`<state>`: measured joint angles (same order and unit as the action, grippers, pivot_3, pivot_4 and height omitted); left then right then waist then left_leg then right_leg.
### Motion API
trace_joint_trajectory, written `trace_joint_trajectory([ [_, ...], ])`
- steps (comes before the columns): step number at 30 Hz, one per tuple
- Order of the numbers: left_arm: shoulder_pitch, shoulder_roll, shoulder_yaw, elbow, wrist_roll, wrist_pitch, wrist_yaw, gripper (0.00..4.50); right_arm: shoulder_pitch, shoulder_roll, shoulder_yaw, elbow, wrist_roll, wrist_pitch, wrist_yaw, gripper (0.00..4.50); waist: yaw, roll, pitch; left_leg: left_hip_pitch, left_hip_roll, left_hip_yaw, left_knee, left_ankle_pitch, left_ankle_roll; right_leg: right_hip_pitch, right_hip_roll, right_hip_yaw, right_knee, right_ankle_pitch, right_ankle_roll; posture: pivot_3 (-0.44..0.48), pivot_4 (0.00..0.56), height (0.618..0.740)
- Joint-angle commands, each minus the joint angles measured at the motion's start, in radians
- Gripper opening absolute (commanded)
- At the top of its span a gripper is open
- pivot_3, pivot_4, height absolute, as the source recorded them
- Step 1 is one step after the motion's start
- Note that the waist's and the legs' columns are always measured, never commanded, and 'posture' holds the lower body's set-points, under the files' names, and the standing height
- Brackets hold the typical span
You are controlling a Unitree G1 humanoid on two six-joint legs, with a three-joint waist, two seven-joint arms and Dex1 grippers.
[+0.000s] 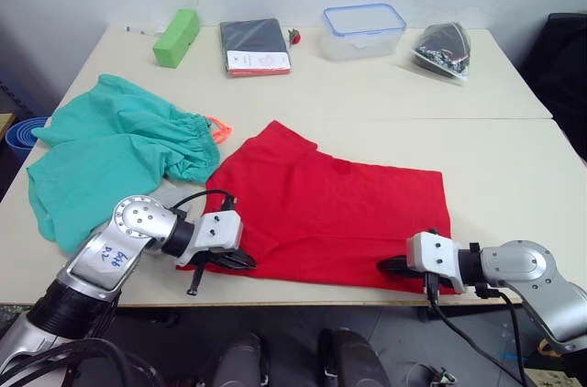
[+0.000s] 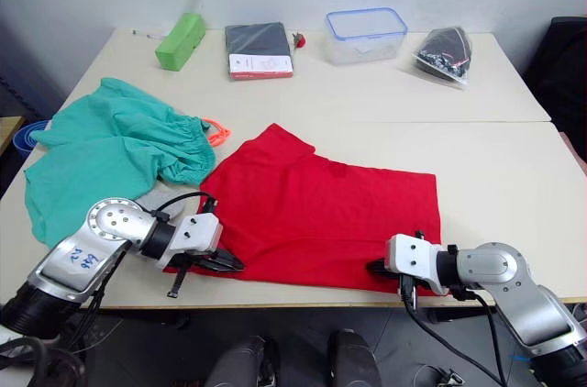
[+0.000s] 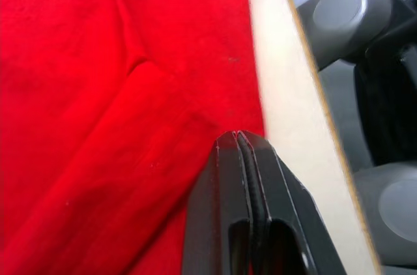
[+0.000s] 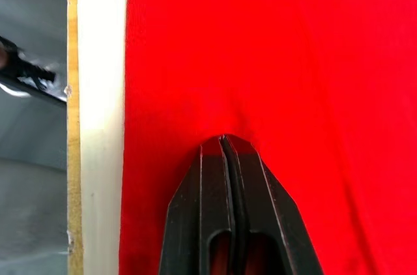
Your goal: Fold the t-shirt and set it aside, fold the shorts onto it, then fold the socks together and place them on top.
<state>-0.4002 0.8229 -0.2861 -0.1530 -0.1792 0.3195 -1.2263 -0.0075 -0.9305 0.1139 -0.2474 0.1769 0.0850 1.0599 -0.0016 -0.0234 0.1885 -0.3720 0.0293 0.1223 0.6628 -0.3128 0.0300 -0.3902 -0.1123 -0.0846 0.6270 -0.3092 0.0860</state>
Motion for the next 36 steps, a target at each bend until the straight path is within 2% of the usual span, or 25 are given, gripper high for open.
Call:
trace_joint_trajectory([
  [1, -0.080, -0.060, 0.016, 0.082, 0.056, -0.009, 0.095, 0.03, 0.036, 0.004, 0.040, 0.073, -0.080, 0.000, -0.020, 0.01, 0.001, -0.004, -0.002, 0.000, 0.000, 0.000, 0.000, 0.000, 0.000, 0.000, 0.000, 0.000, 0.000, 0.000, 0.000, 0.000, 0.150, 0.740],
  [6, -0.200, -0.141, 0.061, 0.258, 0.127, -0.085, 0.240, 0.03, 0.040, 0.019, 0.049, 0.089, -0.099, -0.019, -0.033, 0.01, -0.001, -0.008, -0.005, 0.000, 0.000, -0.001, 0.000, 0.002, 0.000, 0.000, -0.001, 0.000, -0.001, 0.001, 0.000, 0.000, 0.150, 0.740],
  [8, -0.231, -0.170, 0.096, 0.278, 0.104, -0.085, 0.264, 0.03, 0.039, 0.023, 0.051, 0.094, -0.102, -0.023, -0.036, 0.01, -0.003, -0.008, -0.005, 0.000, 0.001, -0.001, 0.000, 0.002, 0.000, 0.000, -0.001, 0.000, 0.000, 0.001, 0.000, 0.000, 0.150, 0.740],
  [12, -0.209, -0.167, 0.163, 0.164, -0.065, 0.064, 0.153, 0.03, 0.036, 0.024, 0.051, 0.107, -0.104, -0.034, -0.036, 0.01, -0.007, -0.008, -0.005, 0.000, 0.001, -0.001, 0.000, 0.003, -0.004, 0.000, -0.001, -0.001, 0.000, 0.001, 0.000, 0.000, 0.150, 0.740],
  [14, -0.176, -0.125, 0.175, 0.076, -0.158, 0.173, 0.072, 0.03, 0.034, 0.023, 0.051, 0.114, -0.104, -0.039, -0.036, 0.01, -0.008, -0.008, -0.005, 0.000, 0.001, -0.001, 0.000, 0.004, -0.004, 0.000, -0.001, -0.001, 0.000, 0.001, 0.000, 0.000, 0.150, 0.740],
  [17, -0.110, -0.046, 0.142, -0.036, -0.210, 0.251, -0.016, 0.03, 0.033, 0.021, 0.053, 0.119, -0.106, -0.042, -0.036, 0.01, -0.012, -0.007, -0.005, 0.000, 0.001, -0.001, 0.000, 0.004, -0.005, 0.000, -0.001, -0.001, 0.000, 0.001, 0.000, 0.000, 0.150, 0.740],
  [22, -0.038, 0.019, 0.058, -0.110, -0.175, 0.245, -0.067, 0.03, 0.032, 0.021, 0.056, 0.119, -0.105, -0.042, -0.038, 0.01, -0.007, -0.008, -0.005, 0.001, 0.001, -0.002, 0.000, 0.001, -0.010, 0.001, -0.001, -0.001, -0.001, 0.000, -0.001, 0.000, 0.150, 0.740],
  [25, -0.033, -0.002, 0.015, -0.116, -0.138, 0.237, -0.034, 0.03, 0.035, 0.021, 0.055, 0.114, -0.102, -0.041, -0.039, 0.01, -0.004, -0.008, -0.006, 0.001, 0.001, -0.002, 0.000, 0.000, -0.009, 0.001, -0.001, 0.000, -0.002, 0.000, -0.001, 0.000, 0.150, 0.740],
  [30, -0.052, -0.043, -0.047, -0.028, 0.009, 0.136, 0.059, 0.03, 0.043, 0.019, 0.052, 0.109, -0.100, -0.042, -0.039, 0.01, -0.003, -0.008, -0.006, 0.000, 0.001, -0.002, -0.001, -0.002, -0.005, 0.001, -0.001, 0.000, -0.002, 0.000, -0.002, 0.000, 0.150, 0.740],
  [36, -0.128, -0.099, -0.040, 0.108, 0.111, 0.057, 0.161, 0.03, 0.046, 0.019, 0.052, 0.112, -0.101, -0.047, -0.040, 0.01, 0.000, -0.009, -0.006, 0.000, 0.001, -0.002, -0.001, -0.002, -0.004, 0.001, -0.002, 0.000, -0.002, 0.000, -0.002, 0.000, 0.150, 0.740],
])
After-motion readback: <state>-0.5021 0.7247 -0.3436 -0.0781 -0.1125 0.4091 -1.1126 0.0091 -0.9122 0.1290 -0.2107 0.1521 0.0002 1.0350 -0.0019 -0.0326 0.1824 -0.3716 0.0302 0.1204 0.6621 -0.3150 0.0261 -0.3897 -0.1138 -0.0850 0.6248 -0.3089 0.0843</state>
